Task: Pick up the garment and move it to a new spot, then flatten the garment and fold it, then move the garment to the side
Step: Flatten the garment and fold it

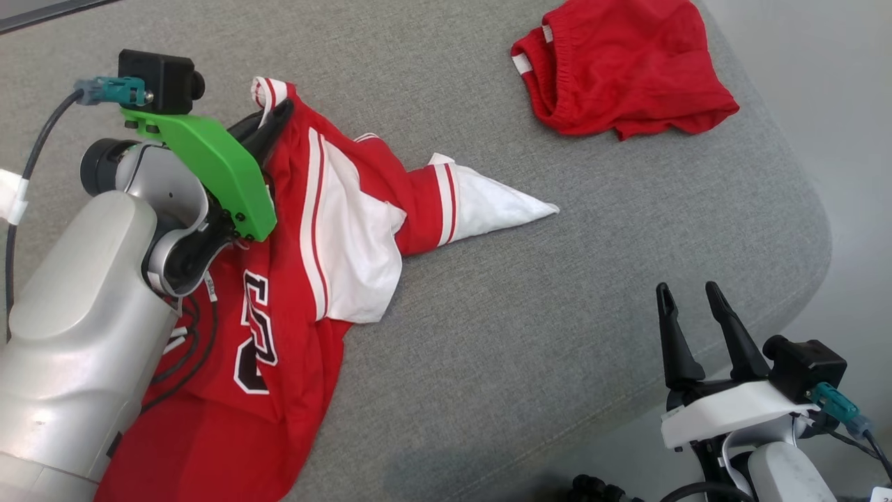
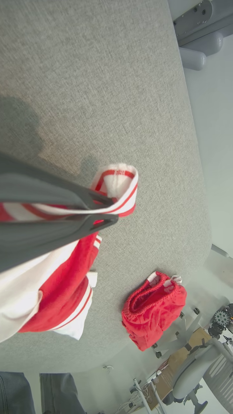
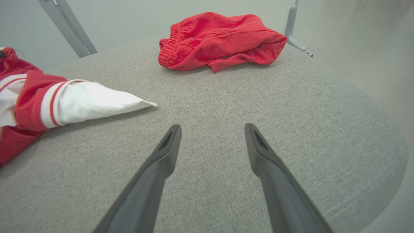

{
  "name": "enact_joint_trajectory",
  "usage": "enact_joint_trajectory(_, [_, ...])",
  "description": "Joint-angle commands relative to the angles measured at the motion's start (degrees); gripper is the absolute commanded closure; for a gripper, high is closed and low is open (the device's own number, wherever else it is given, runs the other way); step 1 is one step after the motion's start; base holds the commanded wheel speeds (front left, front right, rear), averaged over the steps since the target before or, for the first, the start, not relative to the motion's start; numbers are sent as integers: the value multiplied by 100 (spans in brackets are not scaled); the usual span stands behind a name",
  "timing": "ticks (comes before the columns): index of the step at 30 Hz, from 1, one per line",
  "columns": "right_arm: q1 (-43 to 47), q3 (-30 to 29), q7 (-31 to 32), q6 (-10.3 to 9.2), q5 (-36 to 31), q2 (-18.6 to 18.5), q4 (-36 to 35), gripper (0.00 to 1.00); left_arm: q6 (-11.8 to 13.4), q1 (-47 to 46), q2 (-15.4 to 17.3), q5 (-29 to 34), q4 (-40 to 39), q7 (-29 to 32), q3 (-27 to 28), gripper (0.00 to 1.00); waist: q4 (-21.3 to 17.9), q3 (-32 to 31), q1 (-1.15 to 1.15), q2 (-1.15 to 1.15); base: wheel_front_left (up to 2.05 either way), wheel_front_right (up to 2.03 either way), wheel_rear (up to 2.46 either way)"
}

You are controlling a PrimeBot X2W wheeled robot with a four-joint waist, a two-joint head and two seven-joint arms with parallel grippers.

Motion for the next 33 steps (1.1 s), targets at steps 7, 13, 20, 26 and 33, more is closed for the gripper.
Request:
enact_joint_trajectory(7, [152,-201,-8,-5,-177,-15,-6,0,15,-118,196,304,-382,-1025,-252,0,278,-290,-1,0,0,0,0])
enact_joint_trajectory(13, [355,-554,-8,-5,-550,-16,-214,0,931,747,582,839,-1398,-2023,-23,0,887,-774,-1,0,0,0,0])
enact_joint_trajectory(20, [516,-898,-8,-6,-957,-22,-308,0,1891,2533,638,801,-2420,-2724,111,0,1669,-1214,-1,0,0,0,0])
enact_joint_trajectory(26, [727,-1148,-8,-6,-1060,-19,-323,0,2347,3834,409,1095,-2586,-3023,142,0,2061,-1508,-1,0,0,0,0])
enact_joint_trajectory(33, [1101,-1290,-8,-6,-1167,-15,-264,0,2251,5302,-347,2365,-2877,-3045,1047,0,2490,-1824,-1,0,0,0,0])
